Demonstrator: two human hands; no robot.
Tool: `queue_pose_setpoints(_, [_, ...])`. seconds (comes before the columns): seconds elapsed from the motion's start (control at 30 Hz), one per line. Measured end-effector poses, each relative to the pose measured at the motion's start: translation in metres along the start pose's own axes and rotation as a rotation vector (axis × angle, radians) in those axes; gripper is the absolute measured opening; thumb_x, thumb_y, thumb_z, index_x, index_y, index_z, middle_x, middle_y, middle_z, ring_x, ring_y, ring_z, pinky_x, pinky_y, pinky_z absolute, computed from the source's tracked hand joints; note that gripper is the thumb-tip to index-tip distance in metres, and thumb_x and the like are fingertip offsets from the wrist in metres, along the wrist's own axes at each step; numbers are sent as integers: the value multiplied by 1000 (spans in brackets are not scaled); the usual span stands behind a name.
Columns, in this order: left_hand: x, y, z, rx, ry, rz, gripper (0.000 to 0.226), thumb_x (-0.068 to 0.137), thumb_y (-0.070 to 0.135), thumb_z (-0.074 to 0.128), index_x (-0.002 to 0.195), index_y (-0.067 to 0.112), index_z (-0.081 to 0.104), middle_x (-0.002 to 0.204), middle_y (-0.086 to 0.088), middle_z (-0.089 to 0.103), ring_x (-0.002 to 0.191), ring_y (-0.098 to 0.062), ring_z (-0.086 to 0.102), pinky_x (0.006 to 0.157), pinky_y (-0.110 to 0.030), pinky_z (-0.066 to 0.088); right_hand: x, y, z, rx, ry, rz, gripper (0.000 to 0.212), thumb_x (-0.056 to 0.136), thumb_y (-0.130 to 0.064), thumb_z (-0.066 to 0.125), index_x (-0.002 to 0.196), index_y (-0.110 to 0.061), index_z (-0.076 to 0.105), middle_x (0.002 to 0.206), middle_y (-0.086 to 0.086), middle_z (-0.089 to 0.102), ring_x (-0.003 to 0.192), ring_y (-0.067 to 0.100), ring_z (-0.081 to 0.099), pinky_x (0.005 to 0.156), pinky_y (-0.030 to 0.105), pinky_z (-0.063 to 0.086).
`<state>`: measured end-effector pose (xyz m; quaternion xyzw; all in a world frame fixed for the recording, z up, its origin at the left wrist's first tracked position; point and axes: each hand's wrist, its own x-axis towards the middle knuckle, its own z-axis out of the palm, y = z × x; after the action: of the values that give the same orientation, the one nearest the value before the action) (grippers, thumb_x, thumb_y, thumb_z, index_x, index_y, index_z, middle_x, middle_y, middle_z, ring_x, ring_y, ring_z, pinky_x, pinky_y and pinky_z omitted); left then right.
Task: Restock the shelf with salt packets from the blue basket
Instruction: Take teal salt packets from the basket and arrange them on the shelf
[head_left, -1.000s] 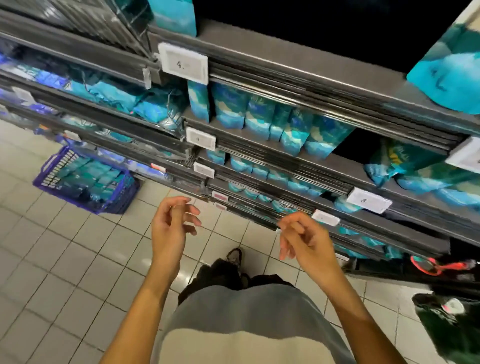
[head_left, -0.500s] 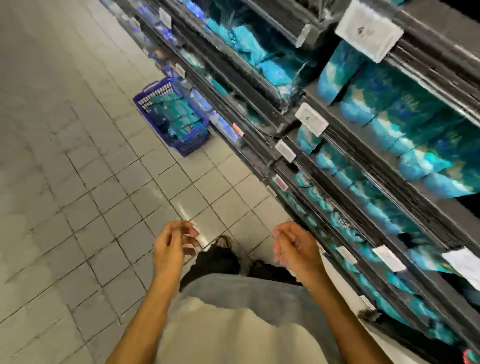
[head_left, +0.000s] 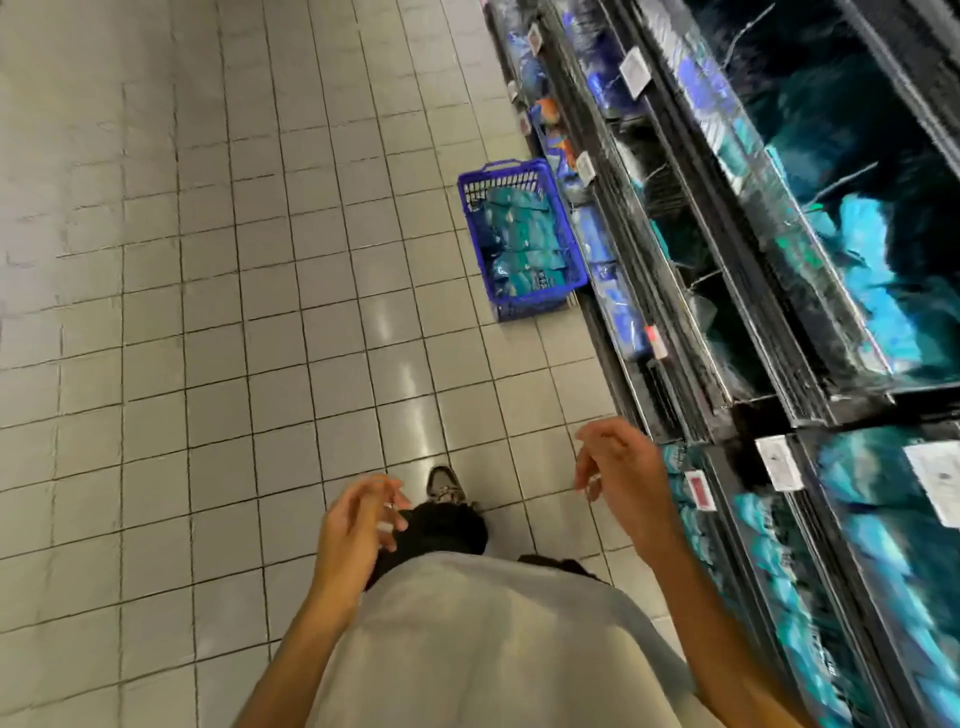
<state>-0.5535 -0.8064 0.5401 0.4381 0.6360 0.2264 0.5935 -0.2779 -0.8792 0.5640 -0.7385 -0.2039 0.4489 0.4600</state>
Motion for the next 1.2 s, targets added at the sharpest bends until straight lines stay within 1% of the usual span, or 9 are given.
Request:
queue_pose_setpoints(0.1, [42,29,-13,-9,-53,-6,23,107,20,46,102,12,68,86,-4,73,67,-11,65,54,-25,49,26,-15,19,-26,28,38,11,97,-13,61,88,-13,67,60,6,63,52,18,59,44,28,40])
queue_pose_setpoints(0.23, [107,75,-17,-30,-86,3,24,107,16,46,99,12,68,83,-3,72,67,-14,65,53,-25,49,48,-30,33,7,93,94,12,97,-3,59,86,-5,64,56,6,58,49,18,55,41,24,38])
queue_pose_setpoints(0.33, [158,109,-17,-8,-115,25,24,108,20,45,100,15,67,84,-1,73,68,-12,66,54,-24,51,61,-37,33,51,114,98,10,97,0,57,88,1,63,57,10,57,49,21,54,41,25,38])
queue_pose_setpoints(0.53, [246,170,-4,-2,-131,58,24,108,17,44,103,11,66,85,-4,72,67,-12,65,54,-24,51,107,-51,30,58,167,100,15,97,-2,57,88,-6,68,59,12,61,48,20,58,40,25,43])
queue_pose_setpoints(0.67, [298,204,14,13,-99,32,24,107,19,45,103,7,66,84,-4,71,67,-14,64,54,-24,50,180,-69,30,36,126,121,25,98,0,55,84,-16,69,60,12,63,50,25,59,42,28,45])
queue_pose_setpoints(0.83, [341,242,36,54,-36,-18,25,107,22,45,102,11,67,87,-4,72,69,-13,66,57,-25,51,283,-118,38,16,105,89,22,100,-4,55,84,-14,67,58,11,62,49,22,57,43,25,44])
queue_pose_setpoints(0.93, [365,264,48,84,-8,-30,26,107,19,44,103,10,67,90,-8,71,71,-16,67,58,-27,52,339,-159,45,19,81,75,16,100,-8,57,86,-9,65,58,10,61,51,22,57,44,28,44])
queue_pose_setpoints(1.1, [422,309,68,112,-23,-17,24,106,15,45,102,7,67,88,-11,71,69,-19,66,61,-36,51,406,-213,58,60,69,58,14,100,-8,56,90,-2,62,61,5,61,53,20,59,44,27,44])
queue_pose_setpoints(1.2, [468,340,78,156,-65,-10,24,107,14,43,103,7,66,90,-14,70,73,-23,65,63,-37,51,436,-230,70,84,106,105,12,100,-5,56,90,-1,62,60,5,60,53,21,59,43,28,44])
